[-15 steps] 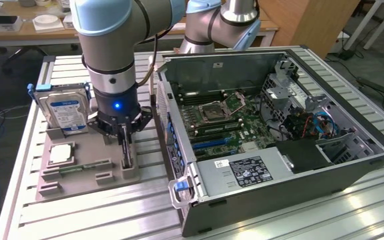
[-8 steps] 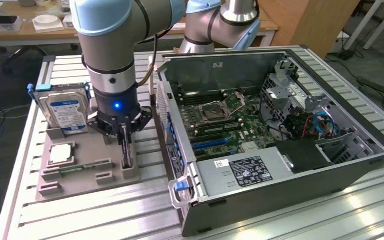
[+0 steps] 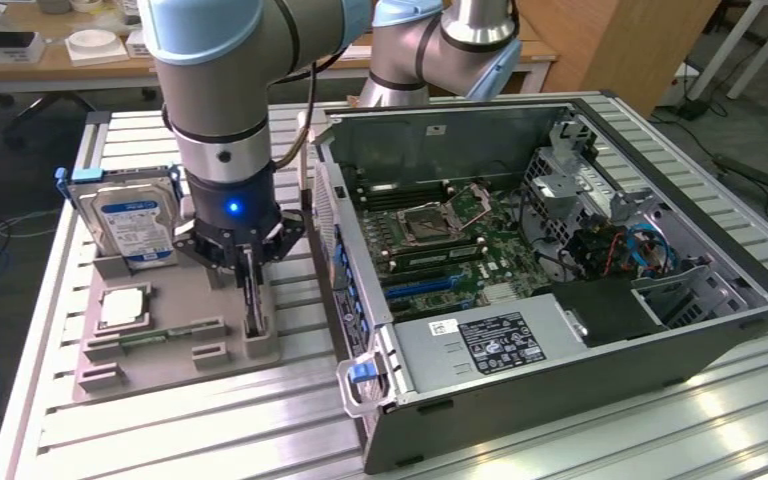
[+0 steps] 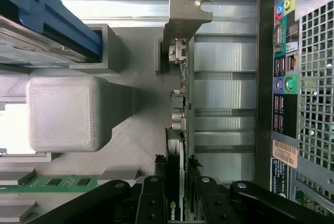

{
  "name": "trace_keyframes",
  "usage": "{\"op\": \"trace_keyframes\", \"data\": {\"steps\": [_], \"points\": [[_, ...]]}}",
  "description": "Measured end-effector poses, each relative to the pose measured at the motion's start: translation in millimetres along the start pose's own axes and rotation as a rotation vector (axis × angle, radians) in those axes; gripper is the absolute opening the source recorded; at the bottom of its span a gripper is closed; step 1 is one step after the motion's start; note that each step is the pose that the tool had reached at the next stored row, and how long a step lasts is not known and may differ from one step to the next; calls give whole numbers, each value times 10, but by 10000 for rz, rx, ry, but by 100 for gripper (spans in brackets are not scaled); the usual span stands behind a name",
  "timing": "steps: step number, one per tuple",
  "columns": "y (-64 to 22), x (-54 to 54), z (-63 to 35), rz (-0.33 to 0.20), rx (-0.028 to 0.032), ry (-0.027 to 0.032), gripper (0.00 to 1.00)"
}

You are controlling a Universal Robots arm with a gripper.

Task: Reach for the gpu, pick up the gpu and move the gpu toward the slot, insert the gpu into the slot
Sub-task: 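Pick up the gpu and move the gpu toward the slot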

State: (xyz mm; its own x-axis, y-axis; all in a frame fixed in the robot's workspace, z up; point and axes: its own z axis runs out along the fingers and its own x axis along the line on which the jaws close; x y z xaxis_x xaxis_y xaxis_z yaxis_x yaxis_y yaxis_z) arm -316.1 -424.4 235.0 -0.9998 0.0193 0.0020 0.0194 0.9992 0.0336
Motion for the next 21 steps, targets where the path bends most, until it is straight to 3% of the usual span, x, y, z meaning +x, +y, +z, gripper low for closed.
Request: {"op": "trace_keyframes", "data": {"steps": [21], "points": [[19, 13, -581, -1, -18, -1, 26]]}}
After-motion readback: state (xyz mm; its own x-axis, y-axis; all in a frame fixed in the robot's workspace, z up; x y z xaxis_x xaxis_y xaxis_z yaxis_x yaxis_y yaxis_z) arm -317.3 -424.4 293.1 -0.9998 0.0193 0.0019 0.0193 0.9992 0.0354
